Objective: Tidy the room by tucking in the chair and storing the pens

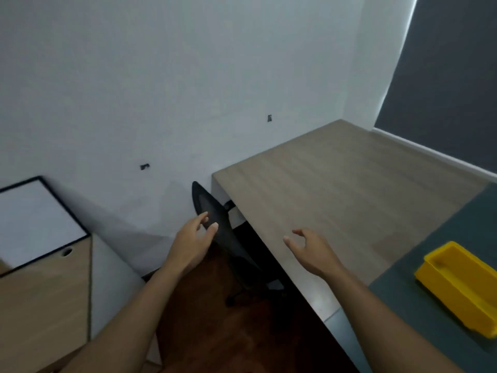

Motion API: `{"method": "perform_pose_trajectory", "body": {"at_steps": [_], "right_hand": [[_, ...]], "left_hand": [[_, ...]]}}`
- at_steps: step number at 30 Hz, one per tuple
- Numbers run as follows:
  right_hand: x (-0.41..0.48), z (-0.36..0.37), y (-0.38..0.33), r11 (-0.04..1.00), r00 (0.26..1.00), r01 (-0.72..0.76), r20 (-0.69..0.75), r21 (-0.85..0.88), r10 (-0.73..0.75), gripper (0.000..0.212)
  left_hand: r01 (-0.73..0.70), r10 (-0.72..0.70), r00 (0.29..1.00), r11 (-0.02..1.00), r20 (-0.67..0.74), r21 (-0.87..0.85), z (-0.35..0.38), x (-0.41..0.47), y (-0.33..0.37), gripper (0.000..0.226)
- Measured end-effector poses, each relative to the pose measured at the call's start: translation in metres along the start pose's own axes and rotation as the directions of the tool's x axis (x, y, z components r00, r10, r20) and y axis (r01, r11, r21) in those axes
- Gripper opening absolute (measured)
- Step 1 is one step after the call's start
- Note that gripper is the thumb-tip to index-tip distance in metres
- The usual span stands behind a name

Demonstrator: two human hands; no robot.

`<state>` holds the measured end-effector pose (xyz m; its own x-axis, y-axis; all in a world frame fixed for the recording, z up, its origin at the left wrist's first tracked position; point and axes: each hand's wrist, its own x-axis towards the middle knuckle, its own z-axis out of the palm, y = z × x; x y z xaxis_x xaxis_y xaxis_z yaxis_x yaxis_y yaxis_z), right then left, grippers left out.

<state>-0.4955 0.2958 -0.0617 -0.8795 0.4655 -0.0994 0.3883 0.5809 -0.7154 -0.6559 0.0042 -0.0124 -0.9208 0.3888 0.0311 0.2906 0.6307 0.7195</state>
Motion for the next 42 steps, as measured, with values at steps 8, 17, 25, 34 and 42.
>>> {"method": "perform_pose_trajectory", "body": {"at_steps": [8,17,25,34,42], "right_hand": [[0.029,0.065,-0.107,0.972,0.952,0.237,0.201,-0.011,-0.23,0.065],[0.058,0.177,-0.247,0.921,0.86,0.39,0.355,0.007,-0.367,0.065],[0.083,0.316,-0.389,0.879,0.782,0.477,0.457,-0.001,-0.424,0.062],[0.108,0.435,-0.495,0.899,0.779,0.432,0.472,0.073,-0.413,0.058],[0.139,0.494,-0.536,0.932,0.785,0.351,0.514,0.091,-0.345,0.058]], "left_hand": [[0.23,-0.251,0.939,0.967,-0.235,-0.11,-0.098,-0.055,-0.071,0.063],[0.334,-0.389,0.837,0.92,-0.385,-0.205,-0.211,-0.091,-0.171,0.069],[0.368,-0.508,0.714,0.858,-0.482,-0.358,-0.324,-0.104,-0.293,0.051],[0.421,-0.58,0.667,0.811,-0.468,-0.406,-0.422,-0.103,-0.392,0.051],[0.441,-0.594,0.666,0.801,-0.45,-0.405,-0.466,-0.062,-0.449,0.047]]}}
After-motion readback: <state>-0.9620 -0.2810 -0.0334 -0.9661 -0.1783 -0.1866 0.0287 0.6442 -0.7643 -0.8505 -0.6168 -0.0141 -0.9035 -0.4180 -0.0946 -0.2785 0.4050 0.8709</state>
